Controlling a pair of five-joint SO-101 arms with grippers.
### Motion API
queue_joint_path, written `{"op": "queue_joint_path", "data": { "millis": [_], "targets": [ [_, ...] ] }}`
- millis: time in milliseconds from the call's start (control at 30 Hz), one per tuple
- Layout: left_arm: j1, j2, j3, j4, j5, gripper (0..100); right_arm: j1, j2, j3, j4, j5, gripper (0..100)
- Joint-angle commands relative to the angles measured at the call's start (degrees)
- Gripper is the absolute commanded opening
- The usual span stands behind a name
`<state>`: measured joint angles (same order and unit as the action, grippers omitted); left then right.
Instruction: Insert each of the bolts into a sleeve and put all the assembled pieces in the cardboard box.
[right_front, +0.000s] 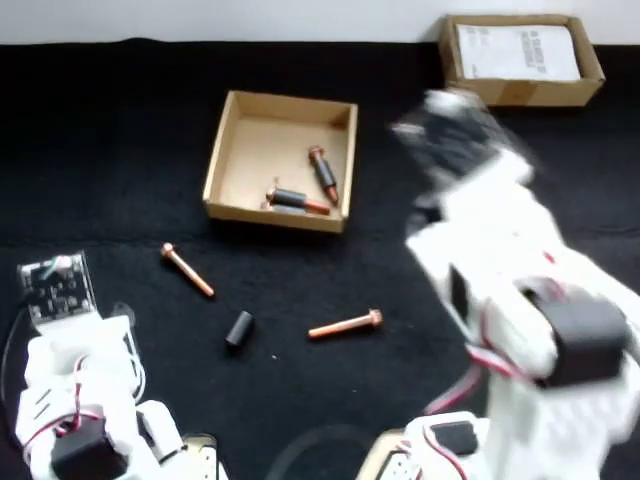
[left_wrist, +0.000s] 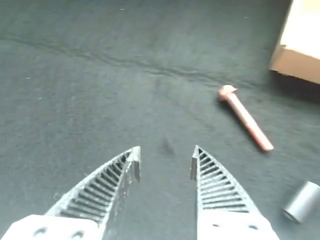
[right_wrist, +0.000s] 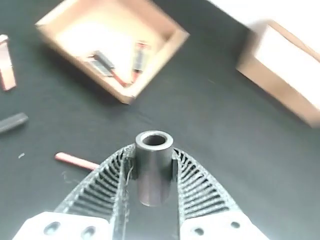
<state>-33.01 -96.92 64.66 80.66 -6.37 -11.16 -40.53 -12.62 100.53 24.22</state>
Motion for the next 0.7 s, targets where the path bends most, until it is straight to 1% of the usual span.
{"op": "queue_joint_path", "data": {
  "millis": [0,100,167,233,367,400,533,633,667],
  "targets": [
    [4.18,12.70,-11.65,0.09,2.99,18,11.38,-8.57,4.18,0.66,-3.08,0.9],
    [6.73,26.07,-22.73,0.53,5.89,18,19.65,-12.35,8.75,0.57,-4.22,0.9],
    [8.92,34.59,-30.73,3.08,6.68,18,25.63,-13.14,12.09,0.31,-4.84,0.9],
    [12.62,42.24,-38.64,7.82,6.68,18,32.04,-13.14,14.99,-0.75,-4.84,0.9],
    [23.08,56.04,-51.03,19.08,6.42,18,46.20,-13.67,22.73,-9.63,-4.84,0.9],
    [25.89,58.77,-52.88,20.57,6.42,18,49.36,-13.67,24.75,-12.26,-4.84,0.9],
    [35.21,66.15,-55.52,20.66,6.24,18,61.32,-13.67,33.54,-23.96,-4.40,0.9],
    [43.12,69.58,-54.55,20.66,2.02,18,69.32,-13.67,38.81,-32.31,-3.87,0.9],
    [45.67,70.29,-53.76,20.66,0.44,18,71.87,-13.67,40.48,-34.95,-2.55,0.9]
  ]
}}
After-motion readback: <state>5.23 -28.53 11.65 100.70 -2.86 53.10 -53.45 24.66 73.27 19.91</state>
